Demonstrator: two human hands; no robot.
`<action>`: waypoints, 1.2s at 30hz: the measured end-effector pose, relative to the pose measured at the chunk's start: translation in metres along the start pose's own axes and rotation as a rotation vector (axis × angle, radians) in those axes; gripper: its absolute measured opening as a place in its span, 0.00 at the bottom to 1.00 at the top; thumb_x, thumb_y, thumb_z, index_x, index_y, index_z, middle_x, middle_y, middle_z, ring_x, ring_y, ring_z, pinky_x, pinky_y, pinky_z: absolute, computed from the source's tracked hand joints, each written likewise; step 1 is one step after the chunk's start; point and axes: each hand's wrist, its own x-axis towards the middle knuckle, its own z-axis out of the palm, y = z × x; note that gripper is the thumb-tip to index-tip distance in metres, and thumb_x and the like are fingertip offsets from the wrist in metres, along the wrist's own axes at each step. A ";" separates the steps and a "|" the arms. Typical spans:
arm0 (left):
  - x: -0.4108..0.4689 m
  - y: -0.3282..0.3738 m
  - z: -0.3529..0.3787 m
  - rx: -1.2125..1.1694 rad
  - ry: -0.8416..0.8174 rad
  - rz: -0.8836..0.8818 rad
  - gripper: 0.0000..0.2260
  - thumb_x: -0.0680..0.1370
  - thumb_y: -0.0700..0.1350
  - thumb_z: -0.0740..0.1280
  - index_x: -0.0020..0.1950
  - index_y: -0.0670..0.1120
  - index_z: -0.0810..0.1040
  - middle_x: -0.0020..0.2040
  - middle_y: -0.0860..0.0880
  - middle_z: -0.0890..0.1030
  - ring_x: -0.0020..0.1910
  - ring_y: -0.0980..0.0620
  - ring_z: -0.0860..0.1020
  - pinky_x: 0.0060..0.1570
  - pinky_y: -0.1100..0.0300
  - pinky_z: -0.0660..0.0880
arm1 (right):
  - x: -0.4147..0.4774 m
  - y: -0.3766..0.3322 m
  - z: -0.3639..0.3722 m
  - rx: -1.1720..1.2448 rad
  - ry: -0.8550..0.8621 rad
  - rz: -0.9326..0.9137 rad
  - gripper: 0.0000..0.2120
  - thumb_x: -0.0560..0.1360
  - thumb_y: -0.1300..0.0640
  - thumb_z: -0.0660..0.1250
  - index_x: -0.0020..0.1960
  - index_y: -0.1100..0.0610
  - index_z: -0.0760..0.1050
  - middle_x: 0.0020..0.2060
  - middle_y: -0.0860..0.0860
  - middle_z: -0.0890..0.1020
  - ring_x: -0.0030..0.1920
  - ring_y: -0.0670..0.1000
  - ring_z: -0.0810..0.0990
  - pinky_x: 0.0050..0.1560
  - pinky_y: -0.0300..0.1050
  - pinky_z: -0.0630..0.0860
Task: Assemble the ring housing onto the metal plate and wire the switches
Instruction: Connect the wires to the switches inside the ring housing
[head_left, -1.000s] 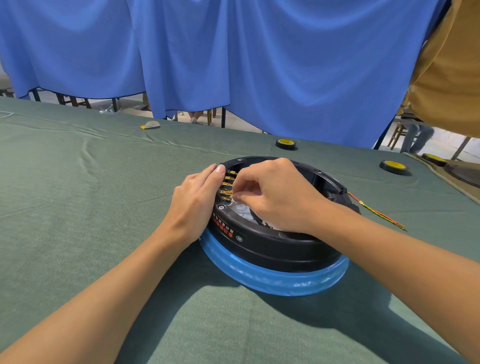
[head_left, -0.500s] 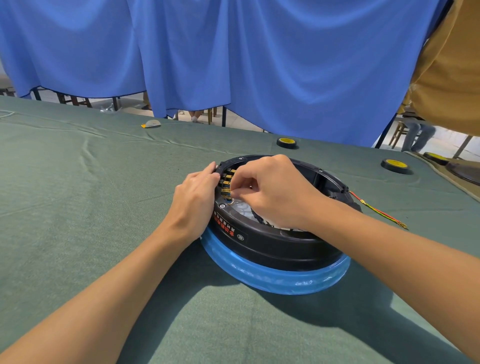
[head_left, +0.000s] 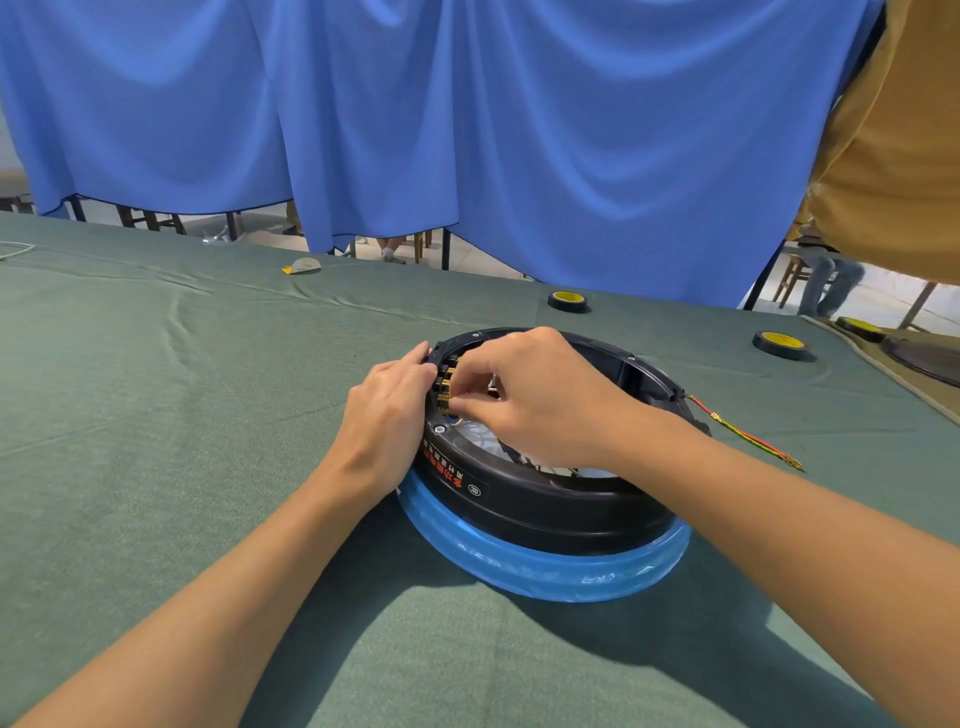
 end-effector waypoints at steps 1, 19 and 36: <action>0.001 0.001 -0.001 -0.042 0.006 -0.013 0.30 0.73 0.54 0.53 0.73 0.44 0.71 0.73 0.46 0.72 0.73 0.50 0.67 0.74 0.46 0.59 | -0.002 0.001 -0.004 0.002 -0.004 0.002 0.05 0.76 0.51 0.68 0.47 0.50 0.82 0.40 0.43 0.81 0.40 0.45 0.75 0.46 0.48 0.76; -0.006 0.089 0.015 0.444 -0.335 0.493 0.30 0.71 0.67 0.54 0.67 0.56 0.77 0.68 0.62 0.73 0.69 0.66 0.64 0.71 0.58 0.60 | -0.140 0.161 -0.034 -0.137 0.240 0.645 0.03 0.75 0.58 0.69 0.44 0.56 0.82 0.42 0.52 0.82 0.45 0.56 0.77 0.45 0.43 0.65; -0.006 0.109 0.091 0.702 -0.705 0.421 0.24 0.79 0.59 0.61 0.76 0.59 0.64 0.78 0.64 0.56 0.75 0.65 0.50 0.74 0.56 0.49 | -0.146 0.183 -0.029 -0.174 0.268 0.739 0.04 0.74 0.56 0.70 0.48 0.52 0.81 0.50 0.51 0.79 0.55 0.55 0.73 0.53 0.49 0.70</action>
